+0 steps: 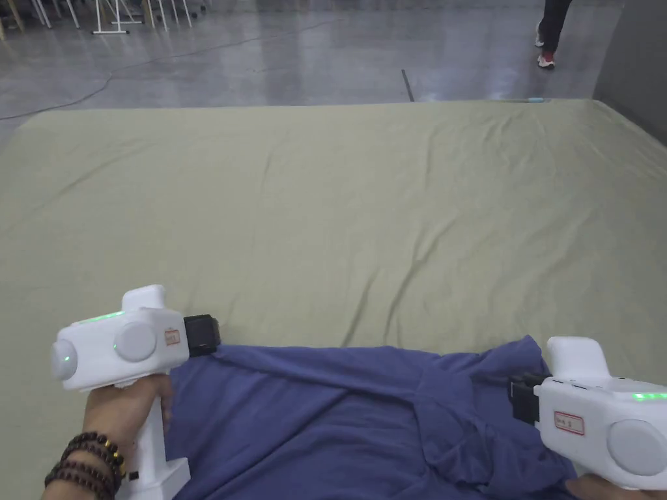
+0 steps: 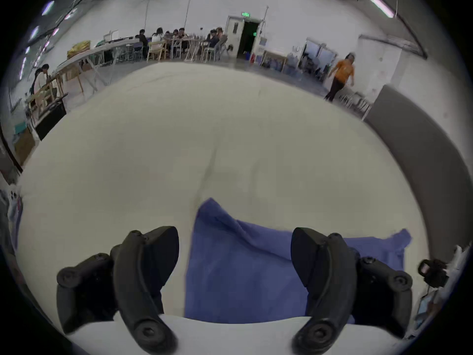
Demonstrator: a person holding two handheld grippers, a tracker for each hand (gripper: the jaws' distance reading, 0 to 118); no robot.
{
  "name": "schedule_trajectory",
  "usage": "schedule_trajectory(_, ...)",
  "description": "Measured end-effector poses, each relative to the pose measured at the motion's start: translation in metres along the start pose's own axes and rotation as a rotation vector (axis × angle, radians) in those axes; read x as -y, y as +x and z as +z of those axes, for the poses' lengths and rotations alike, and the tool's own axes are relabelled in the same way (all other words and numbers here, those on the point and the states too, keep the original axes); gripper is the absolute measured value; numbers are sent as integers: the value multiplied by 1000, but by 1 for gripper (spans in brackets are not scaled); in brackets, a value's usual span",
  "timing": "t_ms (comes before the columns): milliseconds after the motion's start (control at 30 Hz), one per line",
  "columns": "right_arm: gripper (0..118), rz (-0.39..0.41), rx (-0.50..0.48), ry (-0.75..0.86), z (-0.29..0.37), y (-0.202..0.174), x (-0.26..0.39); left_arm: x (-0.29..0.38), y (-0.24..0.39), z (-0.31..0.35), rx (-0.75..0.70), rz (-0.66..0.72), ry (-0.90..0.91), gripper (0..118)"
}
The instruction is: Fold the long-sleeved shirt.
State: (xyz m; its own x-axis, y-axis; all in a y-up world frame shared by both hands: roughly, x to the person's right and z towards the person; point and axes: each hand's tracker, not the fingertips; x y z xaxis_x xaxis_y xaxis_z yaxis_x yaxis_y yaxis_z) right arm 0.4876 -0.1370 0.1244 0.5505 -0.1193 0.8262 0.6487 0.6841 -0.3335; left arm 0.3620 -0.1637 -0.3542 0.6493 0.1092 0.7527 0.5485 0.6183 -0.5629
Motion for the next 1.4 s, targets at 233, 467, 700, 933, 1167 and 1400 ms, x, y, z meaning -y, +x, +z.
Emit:
schedule_trajectory(233, 2, -2, 40, -44, -38, 12, -36, -3, -2, -59, -81, -56, -113, 57)
schedule_trajectory(467, 54, -59, 122, -69, -81, 51, -90, 3, 5, -33, -58, -151, -27, 5)
schedule_trajectory(700, 72, -78, 79, -314, -136, 72, -107, -1, 4, 3, -8, -128, 17, 5)
schedule_trajectory(933, 7, -10, 90, -291, -126, 50, -86, 10, 5, 23, -1, -130, 15, 5)
schedule_trajectory(1167, 7, -18, -36, -66, -8, 52, -76, 43, -17, 124, 88, -98, 159, 5)
schedule_trajectory(1400, 7, -84, -155, 19, 96, 56, 2, 136, -43, 206, 75, -36, 196, 5)
